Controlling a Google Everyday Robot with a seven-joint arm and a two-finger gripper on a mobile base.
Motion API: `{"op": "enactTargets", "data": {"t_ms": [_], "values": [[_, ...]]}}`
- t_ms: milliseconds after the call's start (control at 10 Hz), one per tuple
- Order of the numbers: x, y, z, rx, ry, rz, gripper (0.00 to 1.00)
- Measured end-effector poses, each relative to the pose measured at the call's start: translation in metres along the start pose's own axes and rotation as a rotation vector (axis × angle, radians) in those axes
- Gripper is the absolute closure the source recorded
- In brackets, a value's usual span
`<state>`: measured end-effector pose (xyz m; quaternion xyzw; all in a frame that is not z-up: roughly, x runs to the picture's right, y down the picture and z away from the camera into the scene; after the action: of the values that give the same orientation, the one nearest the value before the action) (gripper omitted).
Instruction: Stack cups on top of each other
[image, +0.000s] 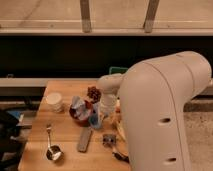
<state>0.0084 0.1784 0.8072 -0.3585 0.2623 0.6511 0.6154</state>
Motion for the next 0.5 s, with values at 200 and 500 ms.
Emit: {"op": "enactTargets", "data": {"t_ms": [200,500], "values": [[0.0012,0.0017,0.0062,0.0,0.009,-0.01,0.87],[0.0022,0.0031,0.0034,-0.011,-0.012,-0.013,1.0]]}}
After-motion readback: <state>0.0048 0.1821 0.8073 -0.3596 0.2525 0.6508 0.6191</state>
